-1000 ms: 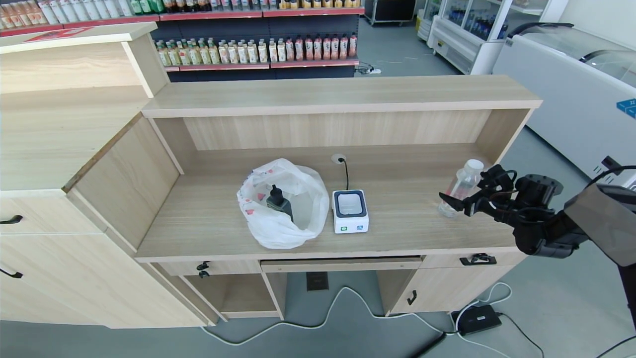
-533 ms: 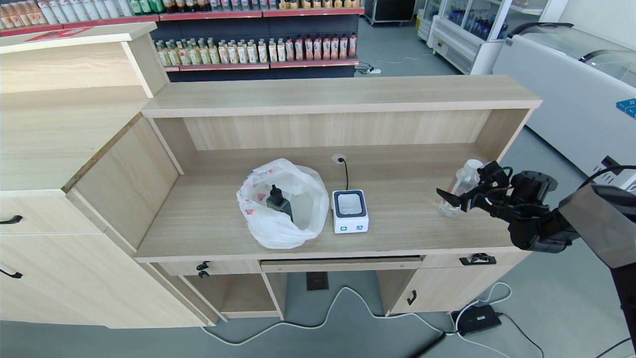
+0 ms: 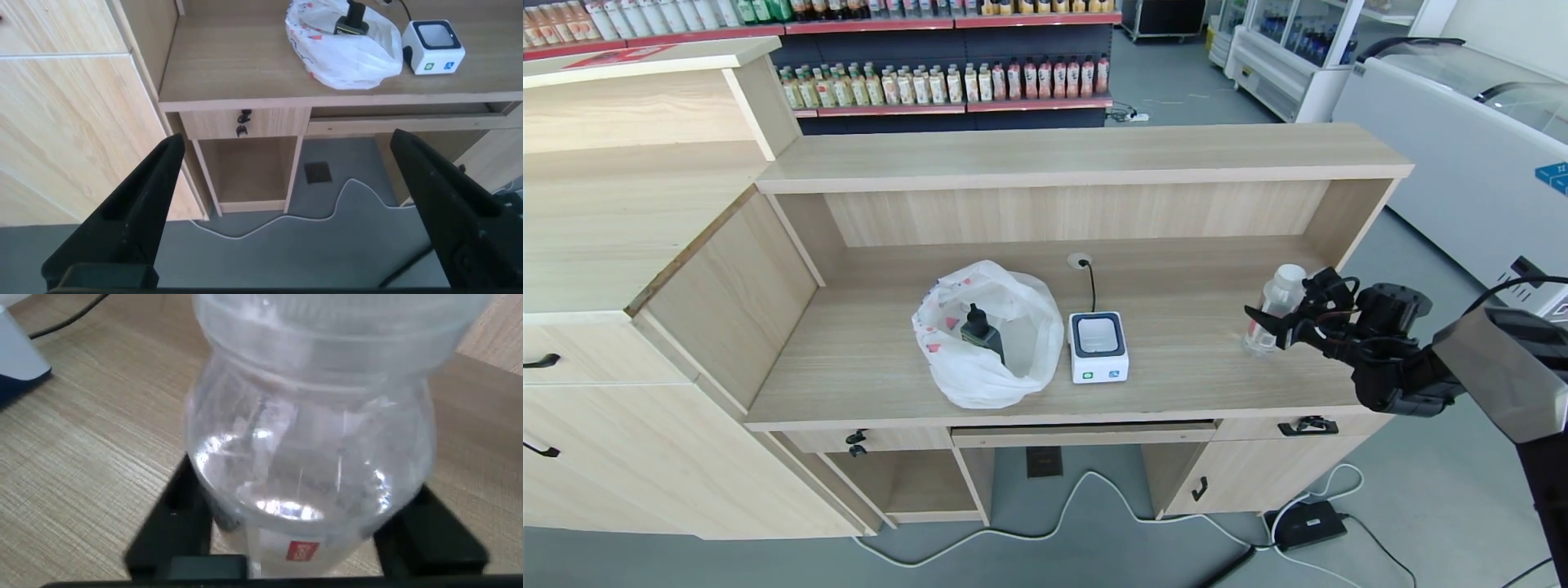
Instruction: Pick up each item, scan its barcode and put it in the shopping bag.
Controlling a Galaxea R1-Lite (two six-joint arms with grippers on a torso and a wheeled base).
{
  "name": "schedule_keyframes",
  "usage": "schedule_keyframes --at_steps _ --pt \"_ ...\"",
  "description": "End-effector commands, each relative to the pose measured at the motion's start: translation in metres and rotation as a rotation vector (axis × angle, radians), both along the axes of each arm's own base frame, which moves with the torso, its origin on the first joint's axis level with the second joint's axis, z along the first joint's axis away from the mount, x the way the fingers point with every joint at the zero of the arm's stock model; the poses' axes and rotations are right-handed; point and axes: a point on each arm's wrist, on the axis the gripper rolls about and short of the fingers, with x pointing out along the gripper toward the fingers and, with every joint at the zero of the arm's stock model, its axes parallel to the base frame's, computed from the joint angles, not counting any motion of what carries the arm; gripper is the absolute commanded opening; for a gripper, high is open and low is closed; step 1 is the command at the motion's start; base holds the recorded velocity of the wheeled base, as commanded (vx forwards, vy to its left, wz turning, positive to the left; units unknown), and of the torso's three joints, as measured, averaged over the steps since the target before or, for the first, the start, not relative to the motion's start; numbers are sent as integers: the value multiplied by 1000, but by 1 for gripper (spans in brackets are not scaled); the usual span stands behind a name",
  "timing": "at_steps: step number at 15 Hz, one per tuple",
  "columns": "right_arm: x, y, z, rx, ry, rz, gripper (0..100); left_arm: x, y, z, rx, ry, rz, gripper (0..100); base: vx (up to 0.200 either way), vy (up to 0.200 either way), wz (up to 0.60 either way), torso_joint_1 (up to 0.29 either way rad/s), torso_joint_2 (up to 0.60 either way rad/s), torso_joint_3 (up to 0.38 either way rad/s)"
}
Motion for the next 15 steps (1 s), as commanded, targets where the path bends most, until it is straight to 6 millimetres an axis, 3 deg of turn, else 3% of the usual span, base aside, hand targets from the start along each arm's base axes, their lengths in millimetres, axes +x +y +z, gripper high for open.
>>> schedule_keyframes --at_steps 1,7,9,11,15 --pt "0 0 -3 0 4 1 0 0 0 0 0 -1 -1 100 0 0 0 0 0 0" --pt "-2 -4 0 -8 -7 -9 0 0 0 0 0 -1 1 100 0 0 0 0 0 0" --pt "-14 -6 28 13 -6 -16 0 0 0 0 0 -1 -1 100 0 0 0 0 0 0" --pt "-29 4 61 90 43 -14 0 0 0 0 0 -1 1 100 0 0 0 0 0 0" --pt "-76 58 158 316 151 -9 0 0 0 0 0 -1 -1 100 0 0 0 0 0 0"
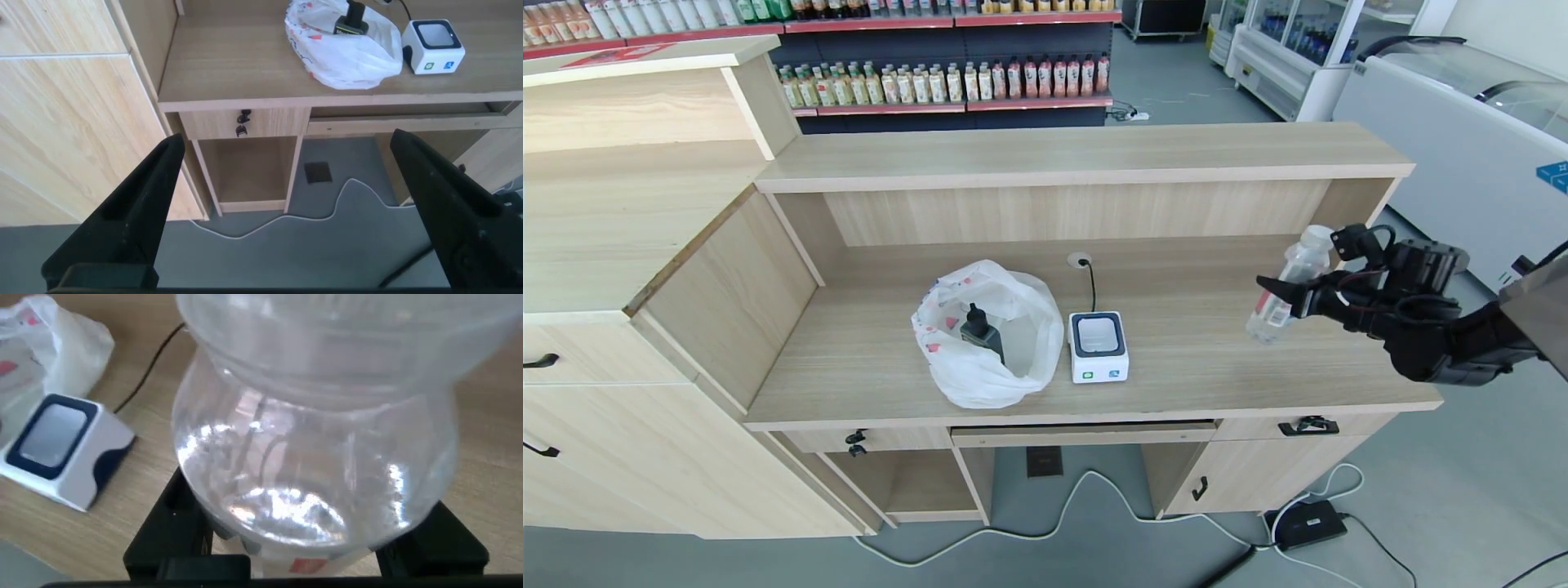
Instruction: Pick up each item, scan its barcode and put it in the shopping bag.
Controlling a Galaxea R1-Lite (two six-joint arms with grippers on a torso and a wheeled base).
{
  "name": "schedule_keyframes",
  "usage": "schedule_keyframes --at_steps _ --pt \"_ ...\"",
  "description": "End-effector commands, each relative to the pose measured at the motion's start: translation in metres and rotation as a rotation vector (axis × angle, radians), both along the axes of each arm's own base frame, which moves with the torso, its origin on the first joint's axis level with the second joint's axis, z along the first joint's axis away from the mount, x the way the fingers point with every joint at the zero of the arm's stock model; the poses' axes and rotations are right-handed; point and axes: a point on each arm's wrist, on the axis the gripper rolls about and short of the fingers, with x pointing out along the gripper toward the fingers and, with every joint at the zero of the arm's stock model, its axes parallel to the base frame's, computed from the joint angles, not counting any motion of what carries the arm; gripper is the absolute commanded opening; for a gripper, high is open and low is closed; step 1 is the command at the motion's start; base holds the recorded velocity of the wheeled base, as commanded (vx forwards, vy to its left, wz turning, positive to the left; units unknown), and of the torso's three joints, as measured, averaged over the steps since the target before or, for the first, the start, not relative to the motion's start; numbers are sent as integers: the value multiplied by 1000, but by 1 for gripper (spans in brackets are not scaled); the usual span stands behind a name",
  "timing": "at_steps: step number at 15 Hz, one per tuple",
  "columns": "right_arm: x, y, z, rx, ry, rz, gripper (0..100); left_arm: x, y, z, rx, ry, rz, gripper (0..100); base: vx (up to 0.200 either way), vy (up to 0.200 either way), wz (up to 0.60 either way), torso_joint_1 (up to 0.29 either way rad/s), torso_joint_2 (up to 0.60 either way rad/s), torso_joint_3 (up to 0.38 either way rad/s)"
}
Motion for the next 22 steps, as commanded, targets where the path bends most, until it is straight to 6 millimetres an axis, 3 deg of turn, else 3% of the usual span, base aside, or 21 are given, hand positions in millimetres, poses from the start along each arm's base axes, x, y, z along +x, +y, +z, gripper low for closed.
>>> schedule_keyframes --at_steps 1,4,6,8,11,14,22 --pt "-52 52 100 146 11 32 0 0 0 0 0 -1 -1 100 0 0 0 0 0 0" --pt "-128 107 182 336 139 130 0 0 0 0 0 -1 1 100 0 0 0 0 0 0" --pt "-182 140 212 388 178 234 0 0 0 0 0 -1 -1 100 0 0 0 0 0 0" --pt "-224 167 230 433 210 331 0 0 0 0 0 -1 1 100 0 0 0 0 0 0" --pt "-266 194 229 426 275 420 0 0 0 0 0 -1 -1 100 0 0 0 0 0 0" --pt "-287 203 214 401 324 444 0 0 0 0 0 -1 1 100 0 0 0 0 0 0" --pt "-334 192 217 398 295 541 0 0 0 0 0 -1 -1 100 0 0 0 0 0 0"
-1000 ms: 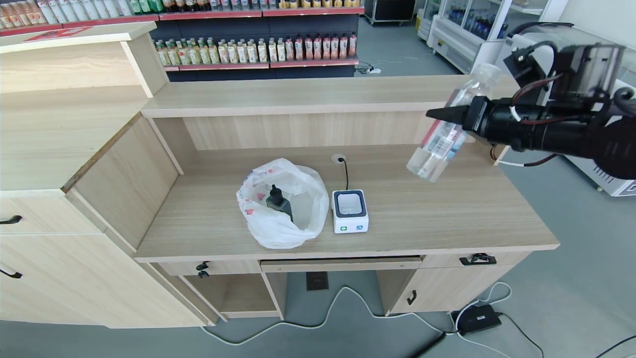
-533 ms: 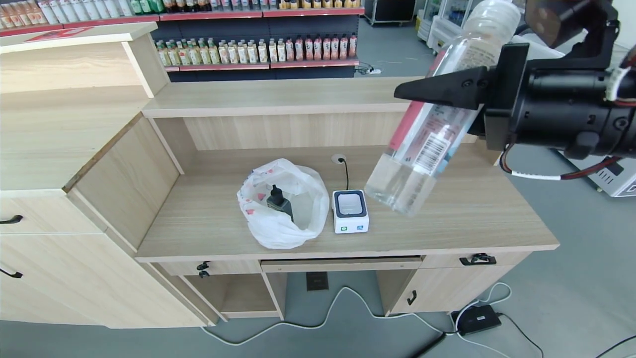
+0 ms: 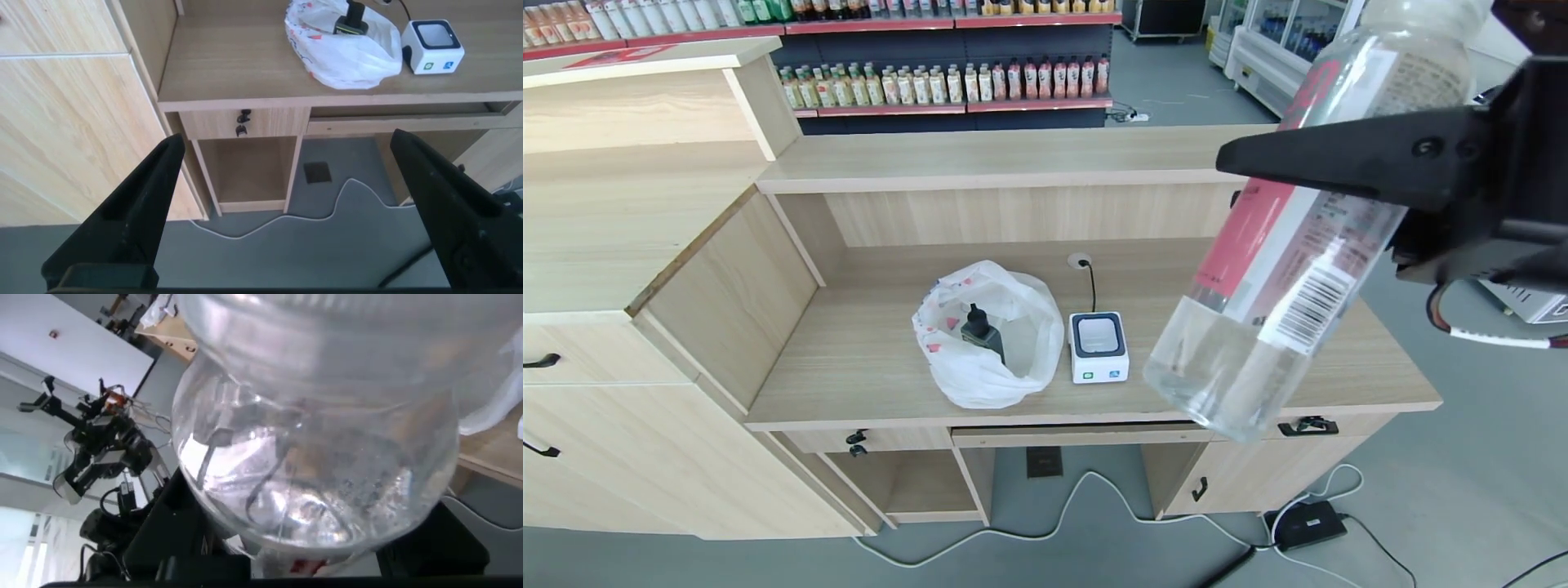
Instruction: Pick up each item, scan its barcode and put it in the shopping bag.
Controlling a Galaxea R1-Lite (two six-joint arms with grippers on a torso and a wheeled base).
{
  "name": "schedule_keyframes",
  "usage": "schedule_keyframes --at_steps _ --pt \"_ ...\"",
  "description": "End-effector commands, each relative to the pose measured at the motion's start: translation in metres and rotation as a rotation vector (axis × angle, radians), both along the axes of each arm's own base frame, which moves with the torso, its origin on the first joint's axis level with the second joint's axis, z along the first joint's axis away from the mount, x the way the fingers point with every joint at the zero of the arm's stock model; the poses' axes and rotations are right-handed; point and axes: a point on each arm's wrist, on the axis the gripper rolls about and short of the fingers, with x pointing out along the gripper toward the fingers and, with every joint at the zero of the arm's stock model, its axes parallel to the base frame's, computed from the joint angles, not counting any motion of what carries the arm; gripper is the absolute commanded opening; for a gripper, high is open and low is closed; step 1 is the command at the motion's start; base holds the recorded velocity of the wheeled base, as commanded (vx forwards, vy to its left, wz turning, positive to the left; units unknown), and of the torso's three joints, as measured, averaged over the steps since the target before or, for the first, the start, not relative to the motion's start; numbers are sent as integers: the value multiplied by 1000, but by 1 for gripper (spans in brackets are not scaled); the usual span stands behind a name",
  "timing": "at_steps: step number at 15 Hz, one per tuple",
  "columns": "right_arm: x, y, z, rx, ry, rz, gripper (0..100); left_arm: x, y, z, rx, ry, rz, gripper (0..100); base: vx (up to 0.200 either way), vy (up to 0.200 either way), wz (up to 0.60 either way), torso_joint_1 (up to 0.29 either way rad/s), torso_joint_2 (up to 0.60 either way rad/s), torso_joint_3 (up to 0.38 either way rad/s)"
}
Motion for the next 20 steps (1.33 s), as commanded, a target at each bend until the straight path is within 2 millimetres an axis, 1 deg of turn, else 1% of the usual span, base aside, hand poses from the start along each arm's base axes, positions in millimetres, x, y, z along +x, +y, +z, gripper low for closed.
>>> schedule_keyframes --at_steps 1,6,11,14,15,16,17,18,19,20 --pt "-15 -11 1 9 -26 17 0 0 0 0 0 -1 1 100 0 0 0 0 0 0" --pt "-22 -18 -8 -18 -41 20 0 0 0 0 0 -3 -1 100 0 0 0 0 0 0" --pt "-23 -18 -7 -19 -51 23 0 0 0 0 0 -1 1 100 0 0 0 0 0 0" --pt "-21 -18 -6 -39 -96 16 0 0 0 0 0 -1 1 100 0 0 0 0 0 0" --pt "-16 -19 -7 -85 -180 -9 0 0 0 0 0 -1 1 100 0 0 0 0 0 0" --pt "-1 -22 -13 -157 -285 -79 0 0 0 0 0 -1 1 100 0 0 0 0 0 0" --pt "24 -31 -21 -210 -408 -201 0 0 0 0 0 -1 -1 100 0 0 0 0 0 0" --pt "36 -35 -24 -217 -458 -256 0 0 0 0 0 -1 1 100 0 0 0 0 0 0" --pt "61 -50 -39 -226 -546 -383 0 0 0 0 0 -1 1 100 0 0 0 0 0 0" --pt "74 -59 -49 -246 -567 -449 0 0 0 0 0 -3 -1 100 0 0 0 0 0 0"
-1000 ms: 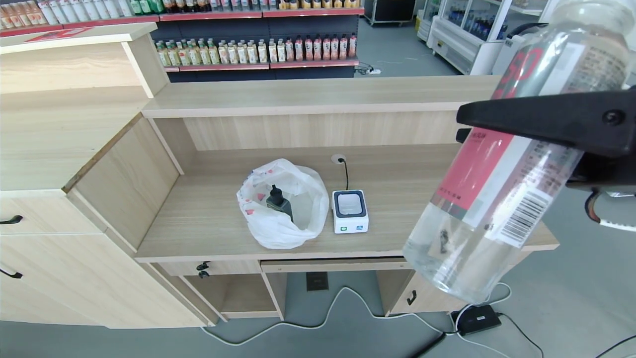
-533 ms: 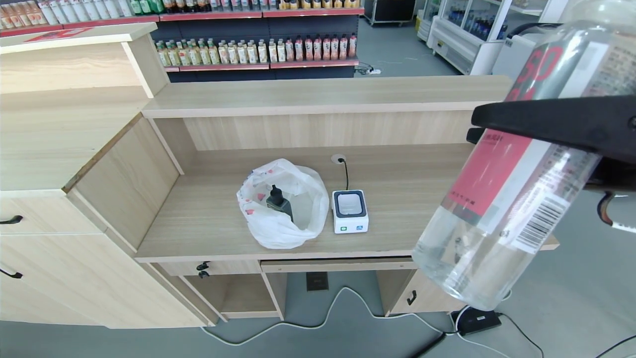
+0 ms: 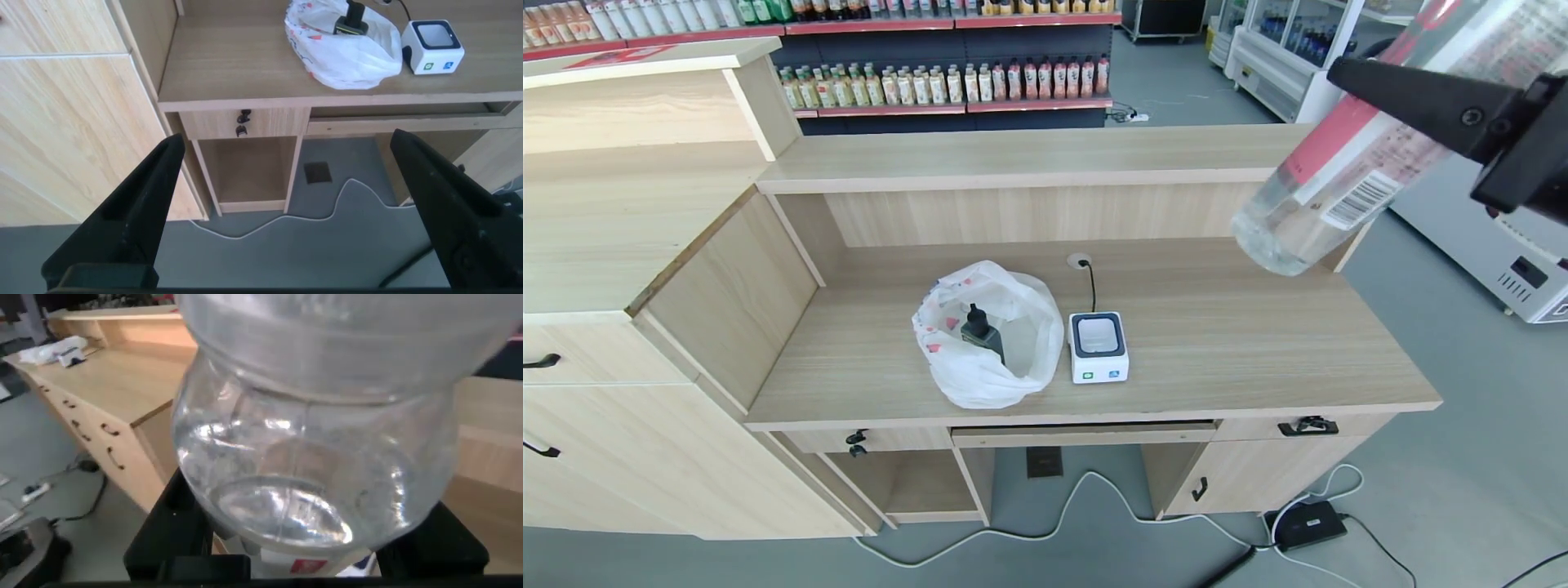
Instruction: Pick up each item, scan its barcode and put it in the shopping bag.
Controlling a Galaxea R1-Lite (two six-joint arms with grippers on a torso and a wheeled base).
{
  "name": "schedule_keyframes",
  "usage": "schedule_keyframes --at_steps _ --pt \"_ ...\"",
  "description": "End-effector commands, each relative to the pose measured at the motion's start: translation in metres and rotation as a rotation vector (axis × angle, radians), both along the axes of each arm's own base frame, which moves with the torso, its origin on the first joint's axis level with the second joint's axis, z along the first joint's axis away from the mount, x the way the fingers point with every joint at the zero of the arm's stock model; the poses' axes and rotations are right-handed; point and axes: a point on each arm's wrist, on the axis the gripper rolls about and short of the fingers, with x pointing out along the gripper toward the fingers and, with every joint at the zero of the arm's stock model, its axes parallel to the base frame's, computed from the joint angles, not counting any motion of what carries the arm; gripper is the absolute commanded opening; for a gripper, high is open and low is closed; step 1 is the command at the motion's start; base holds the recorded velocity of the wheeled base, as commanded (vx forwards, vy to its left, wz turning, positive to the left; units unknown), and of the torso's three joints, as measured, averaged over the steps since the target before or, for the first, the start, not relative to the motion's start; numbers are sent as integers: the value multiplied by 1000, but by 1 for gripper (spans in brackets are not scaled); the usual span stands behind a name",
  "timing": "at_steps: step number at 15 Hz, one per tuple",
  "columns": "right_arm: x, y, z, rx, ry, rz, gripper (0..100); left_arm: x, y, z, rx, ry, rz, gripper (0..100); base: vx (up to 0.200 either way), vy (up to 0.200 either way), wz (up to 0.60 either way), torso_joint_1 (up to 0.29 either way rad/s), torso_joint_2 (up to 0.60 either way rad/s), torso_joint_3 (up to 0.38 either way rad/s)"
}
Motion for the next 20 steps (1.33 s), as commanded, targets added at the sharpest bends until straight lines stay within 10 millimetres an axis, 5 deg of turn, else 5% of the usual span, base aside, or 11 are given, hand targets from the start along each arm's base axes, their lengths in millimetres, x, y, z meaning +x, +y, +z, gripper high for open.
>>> schedule_keyframes --at_steps 1,4,9,16,20 --pt "48 -18 -47 -90 56 -183 0 0 0 0 0 -1 0 100 0 0 0 0 0 0" --pt "84 -67 -72 -139 103 -419 0 0 0 0 0 -1 0 100 0 0 0 0 0 0" --pt "70 -123 -113 -341 160 -670 0 0 0 0 0 -1 -1 100 0 0 0 0 0 0" --pt "80 -143 -122 -431 155 -755 0 0 0 0 0 -1 0 100 0 0 343 1 1 1" --pt "109 -150 -125 -520 43 -792 0 0 0 0 0 -1 -1 100 0 0 600 4 4 -1"
